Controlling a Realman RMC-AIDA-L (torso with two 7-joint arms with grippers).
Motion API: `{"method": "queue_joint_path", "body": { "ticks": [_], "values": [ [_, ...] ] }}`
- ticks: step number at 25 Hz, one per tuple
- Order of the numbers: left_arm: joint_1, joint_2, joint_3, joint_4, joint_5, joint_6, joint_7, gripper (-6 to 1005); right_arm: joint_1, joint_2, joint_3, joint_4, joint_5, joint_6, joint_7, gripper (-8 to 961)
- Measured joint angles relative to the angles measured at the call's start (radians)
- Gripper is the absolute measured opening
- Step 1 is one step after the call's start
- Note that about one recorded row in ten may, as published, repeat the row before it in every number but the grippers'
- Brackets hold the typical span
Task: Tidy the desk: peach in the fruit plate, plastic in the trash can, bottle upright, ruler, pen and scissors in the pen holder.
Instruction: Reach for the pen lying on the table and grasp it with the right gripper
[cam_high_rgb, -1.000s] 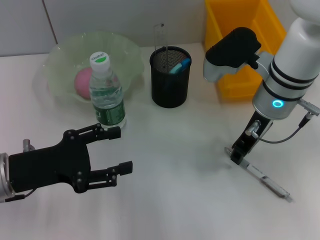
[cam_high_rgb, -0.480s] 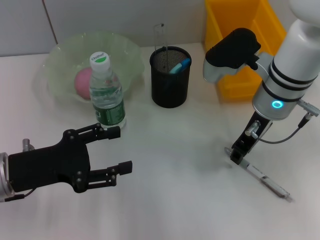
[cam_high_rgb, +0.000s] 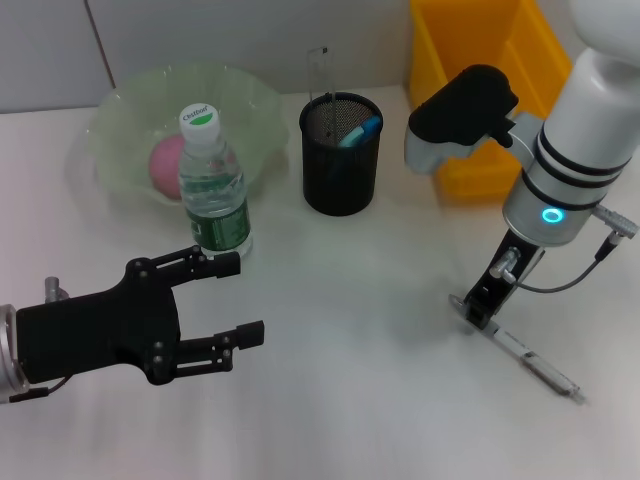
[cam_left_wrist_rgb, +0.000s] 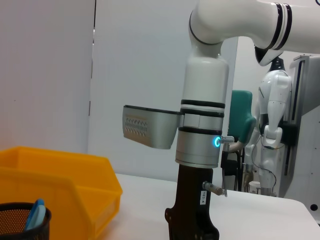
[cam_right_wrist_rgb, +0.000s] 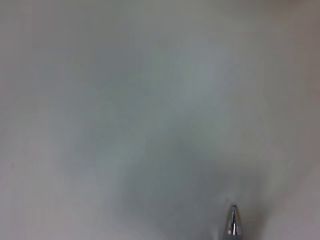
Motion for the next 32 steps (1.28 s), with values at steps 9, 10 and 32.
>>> {"method": "queue_joint_path", "body": {
  "ticks": [9, 10, 32],
  "values": [
    [0.0, 0.0, 0.0, 0.001, -0.001, 0.001, 0.0, 780, 0.001, 0.001, -0.005, 0.008, 0.005, 0.006, -0.001, 210],
    [0.0, 0.0, 0.0, 0.001, -0.001, 0.001, 0.0, 780, 0.001, 0.002, -0.005, 0.009, 0.007, 0.006, -0.001, 209],
    [0.0, 0.0, -0.002, 0.002, 0.0, 0.001, 0.0, 777, 0.002, 0.002, -0.005, 0.022, 0.016, 0.022, -0.021, 189]
  ]
}}
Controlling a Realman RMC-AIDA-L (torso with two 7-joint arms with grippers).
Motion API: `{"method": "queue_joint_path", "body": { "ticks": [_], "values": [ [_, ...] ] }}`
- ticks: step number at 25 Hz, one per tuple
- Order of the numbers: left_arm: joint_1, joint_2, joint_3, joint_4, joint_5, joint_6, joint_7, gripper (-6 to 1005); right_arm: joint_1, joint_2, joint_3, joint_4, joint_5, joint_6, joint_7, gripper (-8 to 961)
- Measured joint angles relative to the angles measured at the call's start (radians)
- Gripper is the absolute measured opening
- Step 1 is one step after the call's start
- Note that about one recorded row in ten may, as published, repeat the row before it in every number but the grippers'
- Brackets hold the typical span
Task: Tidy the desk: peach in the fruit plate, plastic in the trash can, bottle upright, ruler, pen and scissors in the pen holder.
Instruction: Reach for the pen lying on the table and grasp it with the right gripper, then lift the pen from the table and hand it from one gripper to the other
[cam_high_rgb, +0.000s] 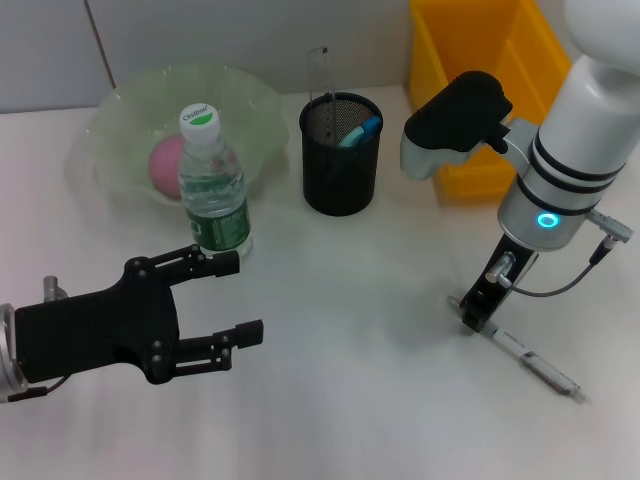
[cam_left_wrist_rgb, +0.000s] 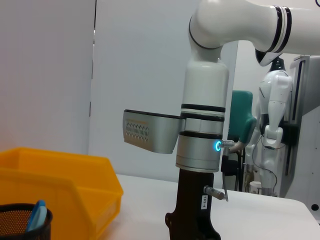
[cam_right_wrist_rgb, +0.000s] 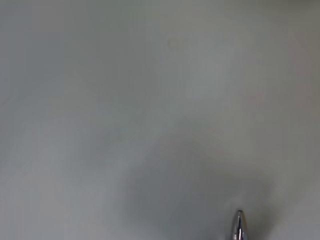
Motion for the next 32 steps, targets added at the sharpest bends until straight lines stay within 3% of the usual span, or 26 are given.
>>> {"method": "queue_joint_path", "body": {
  "ticks": [13, 21, 32],
  "values": [
    [0.005, 0.0, 0.0, 0.013, -0.008, 0.003, -0.002, 775, 0.004, 0.0, -0.029, -0.01, 0.001, 0.001, -0.003, 123],
    [0.005, 0.001, 0.0, 0.014, -0.009, 0.004, -0.002, 773, -0.004, -0.002, -0.009, -0.119, 0.001, -0.043, 0.004, 122],
    [0.009, 0.002, 0.0, 0.014, -0.013, 0.015, -0.002, 772, -0.035, -0.009, 0.238, -0.251, 0.158, -0.121, -0.089, 120]
  ]
}}
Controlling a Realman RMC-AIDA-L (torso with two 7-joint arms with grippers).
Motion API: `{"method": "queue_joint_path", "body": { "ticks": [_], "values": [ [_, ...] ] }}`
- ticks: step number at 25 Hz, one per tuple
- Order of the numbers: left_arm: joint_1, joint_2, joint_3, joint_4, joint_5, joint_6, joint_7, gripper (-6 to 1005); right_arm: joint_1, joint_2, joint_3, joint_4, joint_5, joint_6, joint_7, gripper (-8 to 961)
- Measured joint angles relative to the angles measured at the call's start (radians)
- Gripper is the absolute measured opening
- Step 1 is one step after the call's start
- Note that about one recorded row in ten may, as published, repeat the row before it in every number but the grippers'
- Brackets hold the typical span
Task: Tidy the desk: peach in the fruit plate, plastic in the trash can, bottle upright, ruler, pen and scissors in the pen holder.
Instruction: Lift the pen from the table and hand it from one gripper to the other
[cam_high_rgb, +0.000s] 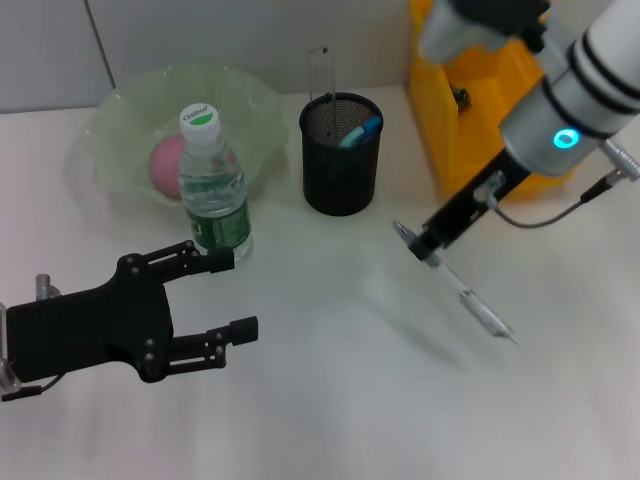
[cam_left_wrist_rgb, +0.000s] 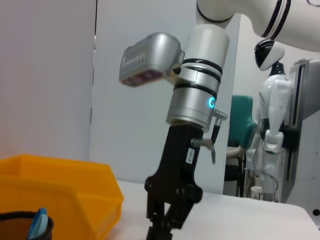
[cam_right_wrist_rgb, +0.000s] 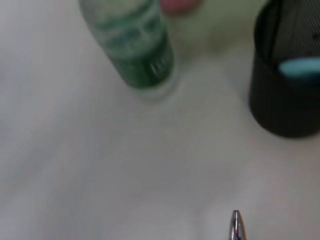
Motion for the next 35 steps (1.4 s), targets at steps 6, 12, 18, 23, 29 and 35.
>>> {"method": "queue_joint_path", "body": {
  "ticks": [6, 12, 18, 23, 29, 35],
  "values": [
    [0.002, 0.0, 0.0, 0.002, -0.032, 0.059, -0.005, 771, -0.071, -0.012, 0.207, -0.029, 0.201, -0.011, -0.117, 120],
    [0.001, 0.0, 0.0, 0.009, -0.047, 0.102, -0.023, 770, -0.136, -0.023, 0.297, -0.01, 0.375, -0.013, -0.265, 120],
    [-0.012, 0.0, 0.008, 0.02, -0.094, 0.155, -0.11, 769, -0.227, -0.017, 0.38, 0.012, 0.568, -0.001, -0.579, 119],
    [-0.041, -0.002, 0.009, 0.038, -0.105, 0.176, -0.261, 768, -0.292, -0.005, 0.445, 0.055, 0.761, 0.007, -0.895, 119],
    [-0.062, -0.003, 0.01, 0.056, -0.107, 0.186, -0.361, 767, -0.304, -0.01, 0.48, 0.167, 0.912, 0.016, -1.156, 119],
    [-0.064, -0.008, 0.011, 0.063, -0.162, 0.189, -0.402, 766, -0.246, -0.047, 0.478, 0.226, 0.925, 0.031, -1.04, 119]
  ]
}}
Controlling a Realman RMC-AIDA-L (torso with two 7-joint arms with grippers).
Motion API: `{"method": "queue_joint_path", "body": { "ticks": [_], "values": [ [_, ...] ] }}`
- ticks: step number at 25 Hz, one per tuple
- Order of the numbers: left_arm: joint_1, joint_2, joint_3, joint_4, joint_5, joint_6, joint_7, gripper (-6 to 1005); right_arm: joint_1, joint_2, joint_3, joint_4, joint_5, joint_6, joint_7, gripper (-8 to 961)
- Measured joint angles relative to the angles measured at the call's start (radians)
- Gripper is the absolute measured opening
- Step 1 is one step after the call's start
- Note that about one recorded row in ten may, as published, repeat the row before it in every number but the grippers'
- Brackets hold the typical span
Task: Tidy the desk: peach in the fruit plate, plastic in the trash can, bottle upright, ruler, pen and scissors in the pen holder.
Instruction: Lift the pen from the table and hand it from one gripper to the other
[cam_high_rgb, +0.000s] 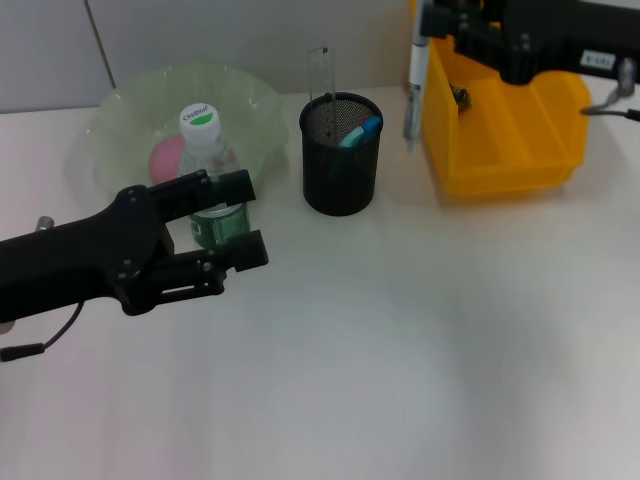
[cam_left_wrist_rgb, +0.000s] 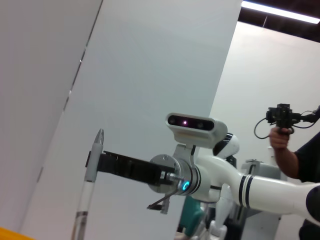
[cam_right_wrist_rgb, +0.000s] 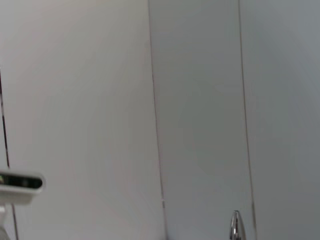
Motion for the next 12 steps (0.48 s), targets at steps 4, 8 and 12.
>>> {"method": "queue_joint_path", "body": {
  "ticks": [4, 8, 12],
  "values": [
    [0.003, -0.002, 0.001, -0.008, -0.021, -0.014, 0.039, 765, 0.048, -0.024, -0.005, 0.035, -0.001, -0.012, 0.148, 119],
    [-0.005, -0.004, 0.009, -0.012, -0.021, -0.035, 0.065, 765, 0.072, -0.036, -0.005, 0.05, 0.004, -0.031, 0.254, 119],
    [-0.021, -0.007, 0.028, -0.023, -0.021, -0.104, 0.079, 764, 0.081, -0.039, -0.004, 0.05, 0.008, -0.065, 0.331, 118]
  ]
}}
